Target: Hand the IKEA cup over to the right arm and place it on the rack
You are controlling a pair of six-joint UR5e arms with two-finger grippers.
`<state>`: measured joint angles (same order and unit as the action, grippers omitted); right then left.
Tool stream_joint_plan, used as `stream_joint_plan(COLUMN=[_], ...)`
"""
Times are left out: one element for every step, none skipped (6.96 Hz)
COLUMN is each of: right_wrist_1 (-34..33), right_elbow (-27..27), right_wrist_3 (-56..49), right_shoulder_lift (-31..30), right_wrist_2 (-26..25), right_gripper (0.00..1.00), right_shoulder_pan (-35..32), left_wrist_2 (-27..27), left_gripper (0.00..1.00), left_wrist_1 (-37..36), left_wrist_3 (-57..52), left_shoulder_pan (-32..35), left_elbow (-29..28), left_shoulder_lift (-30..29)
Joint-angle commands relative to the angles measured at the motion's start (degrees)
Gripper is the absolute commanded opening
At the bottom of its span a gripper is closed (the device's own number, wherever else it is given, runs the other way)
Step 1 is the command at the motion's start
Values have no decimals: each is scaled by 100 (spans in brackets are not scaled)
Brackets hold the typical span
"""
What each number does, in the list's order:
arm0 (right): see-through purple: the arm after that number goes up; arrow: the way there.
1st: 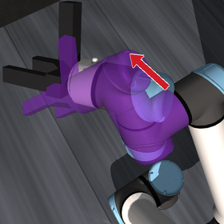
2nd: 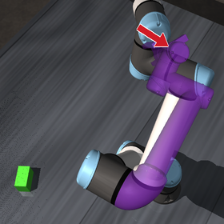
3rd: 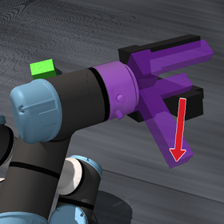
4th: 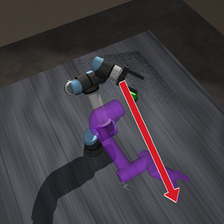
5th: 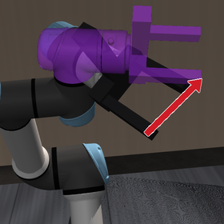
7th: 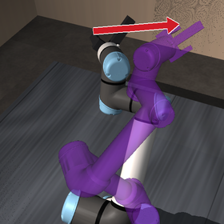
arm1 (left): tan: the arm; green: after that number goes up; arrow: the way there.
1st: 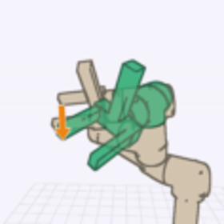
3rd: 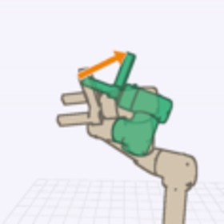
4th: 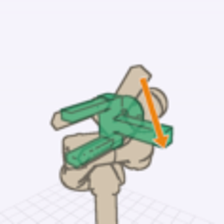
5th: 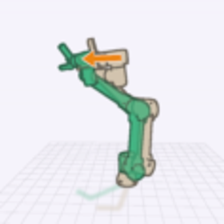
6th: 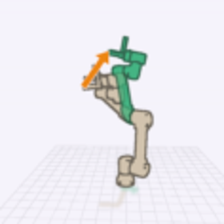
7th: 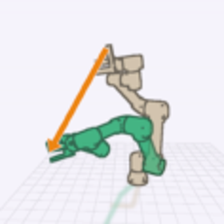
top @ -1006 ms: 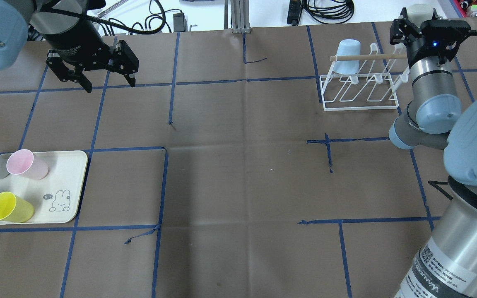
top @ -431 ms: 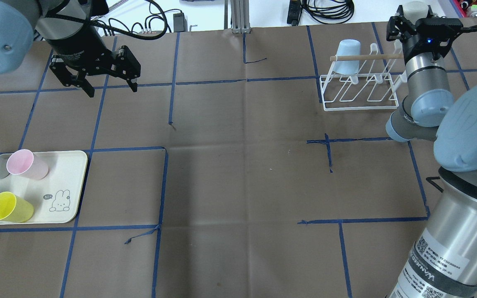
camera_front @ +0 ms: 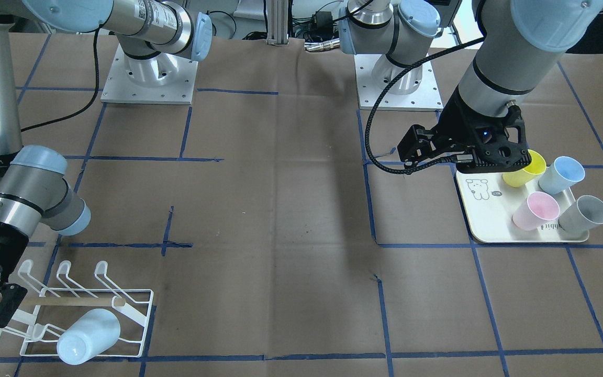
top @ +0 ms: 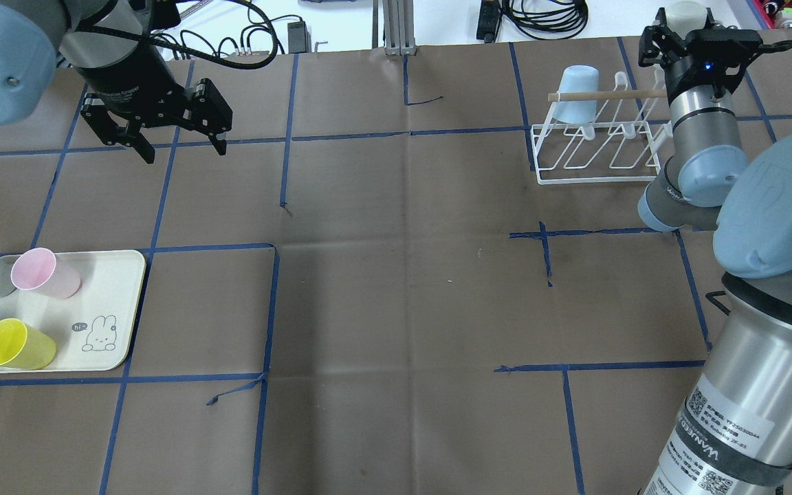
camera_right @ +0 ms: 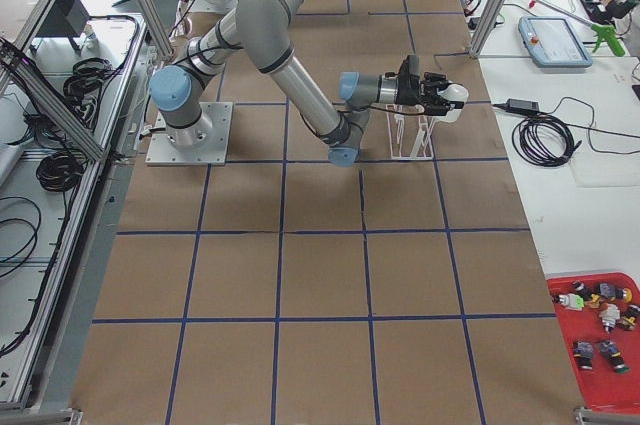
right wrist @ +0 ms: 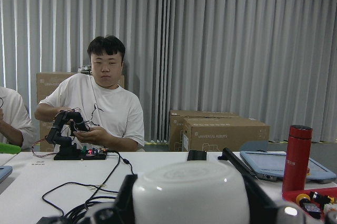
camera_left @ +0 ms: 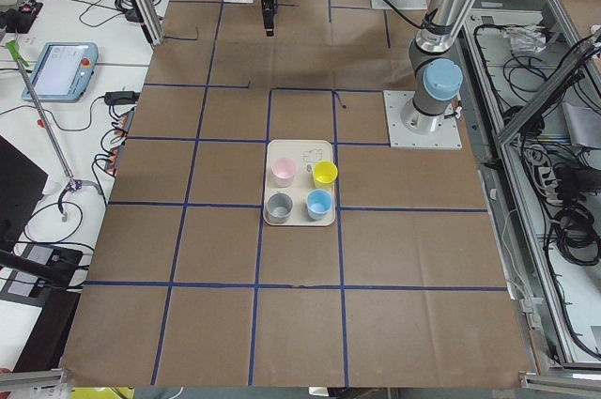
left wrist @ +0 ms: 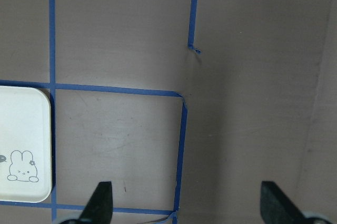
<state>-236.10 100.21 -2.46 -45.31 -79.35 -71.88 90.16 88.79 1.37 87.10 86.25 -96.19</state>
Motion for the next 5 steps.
stream_joint_plan(right_wrist_1=[-6, -6, -6, -6, -6], right_elbow=[-20, 15, 33, 51, 77], right_wrist_3=[0, 0, 0, -9, -26], right_shoulder_lift=[153, 162, 188, 241, 224], right_wrist_2=[8, -1, -1, -1, -10], right_gripper=[3, 3, 3, 4, 10], right_shoulder_pan=[-28, -37, -89, -115, -124], left_wrist_2=[46, 45, -25, -121, -70], left_gripper=[100, 100, 100, 100, 100], left_wrist_1=[-11, -11, -11, -11, -11], left_wrist_3=[12, 12, 12, 30, 21], left_shoulder_pan=[0, 0, 0, 0, 0], left_elbow=[-12, -12, -12, -21, -21], left_shoulder_lift=[3, 12, 38, 73, 65])
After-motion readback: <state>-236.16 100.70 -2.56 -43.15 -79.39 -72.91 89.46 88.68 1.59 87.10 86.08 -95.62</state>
